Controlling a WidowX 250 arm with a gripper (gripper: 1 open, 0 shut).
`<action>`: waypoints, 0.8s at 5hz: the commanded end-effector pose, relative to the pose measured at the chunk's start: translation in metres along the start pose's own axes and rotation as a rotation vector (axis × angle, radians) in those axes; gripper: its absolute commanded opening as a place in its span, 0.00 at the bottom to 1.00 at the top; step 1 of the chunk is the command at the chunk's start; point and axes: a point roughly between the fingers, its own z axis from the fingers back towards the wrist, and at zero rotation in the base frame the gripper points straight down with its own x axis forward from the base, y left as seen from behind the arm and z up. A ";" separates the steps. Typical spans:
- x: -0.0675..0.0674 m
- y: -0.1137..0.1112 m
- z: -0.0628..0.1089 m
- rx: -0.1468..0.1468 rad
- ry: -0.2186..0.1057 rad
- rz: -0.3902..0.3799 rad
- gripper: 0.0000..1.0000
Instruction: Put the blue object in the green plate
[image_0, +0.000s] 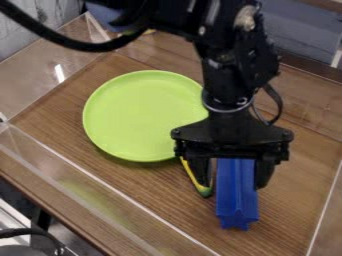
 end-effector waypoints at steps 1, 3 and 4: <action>0.001 -0.005 0.000 -0.015 -0.024 -0.011 1.00; 0.003 -0.004 -0.007 -0.010 -0.038 0.001 1.00; 0.004 -0.003 -0.011 -0.008 -0.045 0.006 1.00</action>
